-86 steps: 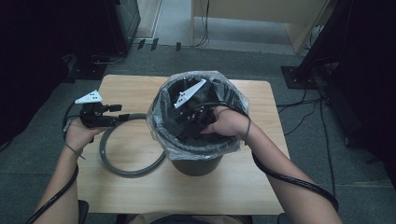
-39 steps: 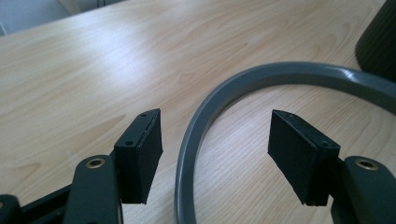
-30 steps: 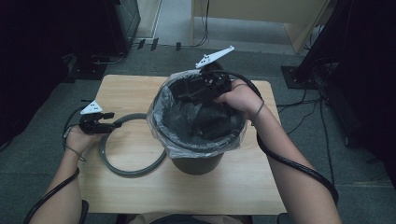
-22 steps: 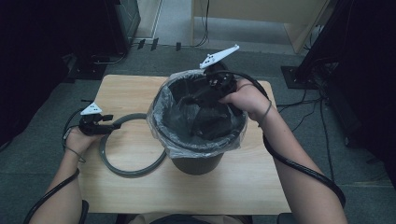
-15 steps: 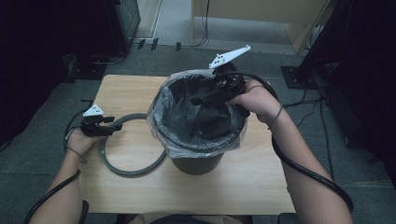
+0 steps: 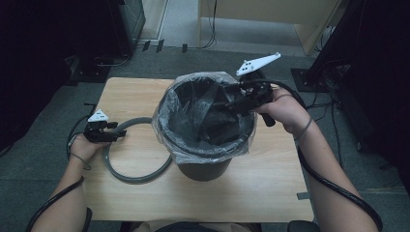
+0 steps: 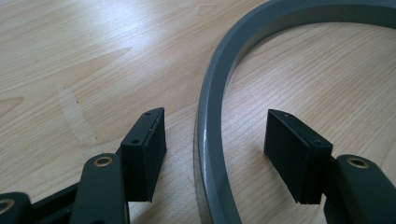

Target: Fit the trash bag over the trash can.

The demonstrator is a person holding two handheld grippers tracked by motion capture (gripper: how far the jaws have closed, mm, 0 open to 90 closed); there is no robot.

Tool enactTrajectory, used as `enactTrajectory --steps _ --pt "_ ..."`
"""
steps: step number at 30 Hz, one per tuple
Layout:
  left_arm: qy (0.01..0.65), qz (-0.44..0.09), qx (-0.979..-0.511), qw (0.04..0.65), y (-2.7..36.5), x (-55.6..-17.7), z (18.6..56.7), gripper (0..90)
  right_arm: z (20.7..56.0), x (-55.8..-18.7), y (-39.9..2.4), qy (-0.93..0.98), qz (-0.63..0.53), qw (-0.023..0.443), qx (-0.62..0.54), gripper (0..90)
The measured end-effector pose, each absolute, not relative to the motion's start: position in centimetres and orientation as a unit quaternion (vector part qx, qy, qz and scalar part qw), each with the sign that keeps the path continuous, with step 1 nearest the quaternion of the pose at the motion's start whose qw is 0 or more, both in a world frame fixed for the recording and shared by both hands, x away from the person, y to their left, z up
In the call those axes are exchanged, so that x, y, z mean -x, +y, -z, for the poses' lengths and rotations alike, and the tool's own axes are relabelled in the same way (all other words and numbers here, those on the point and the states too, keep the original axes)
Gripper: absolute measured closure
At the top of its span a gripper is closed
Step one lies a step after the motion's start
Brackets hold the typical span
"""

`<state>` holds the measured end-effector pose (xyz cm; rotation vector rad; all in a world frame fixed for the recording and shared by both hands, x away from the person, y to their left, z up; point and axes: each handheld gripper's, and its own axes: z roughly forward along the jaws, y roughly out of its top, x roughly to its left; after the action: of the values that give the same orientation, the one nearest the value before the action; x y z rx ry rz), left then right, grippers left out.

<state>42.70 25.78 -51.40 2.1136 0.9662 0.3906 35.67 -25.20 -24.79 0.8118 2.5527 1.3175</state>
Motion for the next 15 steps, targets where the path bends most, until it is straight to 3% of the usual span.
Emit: enactTrajectory --steps 11,15 --pt "0.379 -0.157 -0.828 0.382 25.7 -42.7 51.5 31.5 25.4 -34.7 -27.1 0.852 -0.436 0.084 -0.276 20.0" --pt "0.387 -0.169 -0.828 0.37 25.4 -42.7 51.6 24.1 25.4 -34.3 -27.8 0.852 -0.435 0.089 -0.277 20.0"
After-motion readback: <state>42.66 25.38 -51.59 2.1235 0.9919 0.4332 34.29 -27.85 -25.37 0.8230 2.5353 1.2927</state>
